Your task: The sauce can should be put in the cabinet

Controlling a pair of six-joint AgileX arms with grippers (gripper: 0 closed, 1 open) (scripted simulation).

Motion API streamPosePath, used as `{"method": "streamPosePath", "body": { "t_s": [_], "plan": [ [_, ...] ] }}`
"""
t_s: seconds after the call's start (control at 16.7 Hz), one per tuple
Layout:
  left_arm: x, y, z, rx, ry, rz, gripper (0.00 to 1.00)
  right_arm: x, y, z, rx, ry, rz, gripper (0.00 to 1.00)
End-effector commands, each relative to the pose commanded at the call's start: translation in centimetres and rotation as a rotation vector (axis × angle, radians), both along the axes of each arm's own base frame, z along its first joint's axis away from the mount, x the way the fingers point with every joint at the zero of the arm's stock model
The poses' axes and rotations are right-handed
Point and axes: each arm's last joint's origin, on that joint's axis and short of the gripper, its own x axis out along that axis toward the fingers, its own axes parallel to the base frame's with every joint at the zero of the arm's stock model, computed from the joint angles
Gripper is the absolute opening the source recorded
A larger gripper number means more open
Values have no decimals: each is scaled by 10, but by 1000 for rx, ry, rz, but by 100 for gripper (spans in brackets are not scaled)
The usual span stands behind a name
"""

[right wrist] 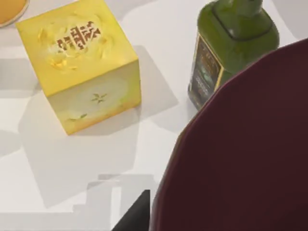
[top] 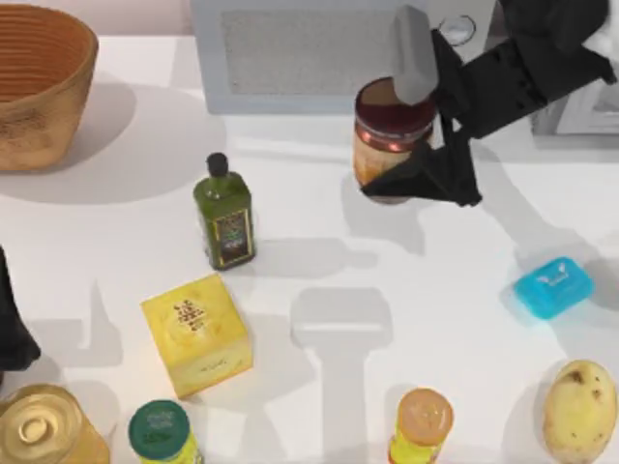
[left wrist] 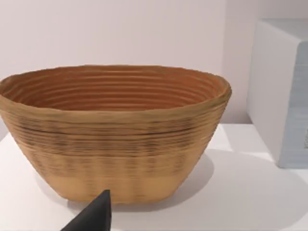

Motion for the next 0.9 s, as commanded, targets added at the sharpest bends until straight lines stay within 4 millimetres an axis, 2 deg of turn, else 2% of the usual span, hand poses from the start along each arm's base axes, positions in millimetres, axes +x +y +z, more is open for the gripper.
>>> {"method": "streamPosePath", "body": {
  "t_s": [0.36, 0.54, 0.72, 0.9],
  "plan": [
    [0, 0, 0, 0, 0, 0, 100, -2, -1, 1, -2, 2, -5, 0],
    [0, 0, 0, 0, 0, 0, 100, -15, -12, 9, -13, -11, -64, 0],
    [0, 0, 0, 0, 0, 0, 100, -43, -37, 29, -24, -57, -197, 0],
    [0, 0, 0, 0, 0, 0, 100, -89, -72, 51, -12, -139, -396, 0]
  ]
}}
